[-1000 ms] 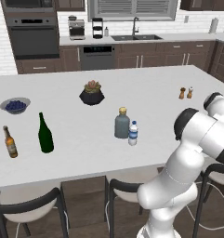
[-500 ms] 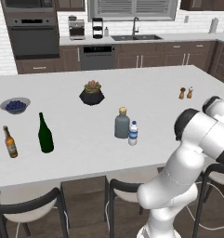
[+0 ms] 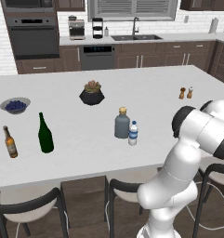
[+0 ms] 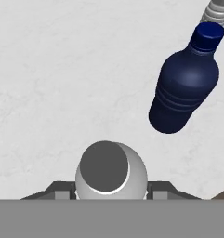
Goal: Move the plastic bottles in the middle to the plastics group, and the glass bottles in the middle to the glass group.
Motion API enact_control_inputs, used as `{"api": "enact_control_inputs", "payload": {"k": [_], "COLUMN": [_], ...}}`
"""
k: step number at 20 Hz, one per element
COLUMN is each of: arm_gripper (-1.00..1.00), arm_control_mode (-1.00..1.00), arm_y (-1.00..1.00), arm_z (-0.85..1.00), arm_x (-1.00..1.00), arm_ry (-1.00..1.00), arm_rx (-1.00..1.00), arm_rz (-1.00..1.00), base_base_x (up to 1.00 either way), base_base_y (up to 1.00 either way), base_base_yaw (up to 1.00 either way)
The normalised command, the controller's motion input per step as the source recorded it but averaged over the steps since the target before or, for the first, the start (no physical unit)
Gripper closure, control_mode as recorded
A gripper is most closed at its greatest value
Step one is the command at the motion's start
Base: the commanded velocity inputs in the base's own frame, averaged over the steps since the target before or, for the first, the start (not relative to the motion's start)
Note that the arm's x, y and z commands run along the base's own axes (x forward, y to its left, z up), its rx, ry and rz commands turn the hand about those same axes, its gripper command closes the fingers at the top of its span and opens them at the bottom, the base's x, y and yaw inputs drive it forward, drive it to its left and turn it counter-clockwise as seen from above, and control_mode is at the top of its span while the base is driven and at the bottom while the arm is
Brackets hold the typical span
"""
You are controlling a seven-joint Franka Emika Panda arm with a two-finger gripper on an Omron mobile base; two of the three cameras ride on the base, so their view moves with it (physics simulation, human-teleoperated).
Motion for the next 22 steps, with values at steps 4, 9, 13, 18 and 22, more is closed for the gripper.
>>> {"api": "enact_control_inputs", "payload": {"k": [4, 9, 13, 18, 22], "arm_gripper": [1.00, 1.00, 1.00, 1.00, 1.00], "arm_control_mode": [-1.00, -1.00, -1.00, -1.00, -1.00], "arm_y": [0.00, 0.00, 0.00, 0.00, -0.09], "arm_z": [-0.16, 0.02, 0.08, 0.00, 0.00], "arm_x": [0.01, 0.19, 0.28, 0.19, 0.00], "arm_ry": [0.00, 0.00, 0.00, -0.01, -0.01], "arm_rx": [0.00, 0.00, 0.00, -0.01, 0.00], "arm_rz": [0.00, 0.00, 0.00, 0.00, 0.00], "base_base_x": [0.00, 0.00, 0.00, 0.00, 0.00], "base_base_y": [0.00, 0.00, 0.00, 0.00, 0.00], "base_base_yaw": [0.00, 0.00, 0.00, 0.00, 0.00]}}
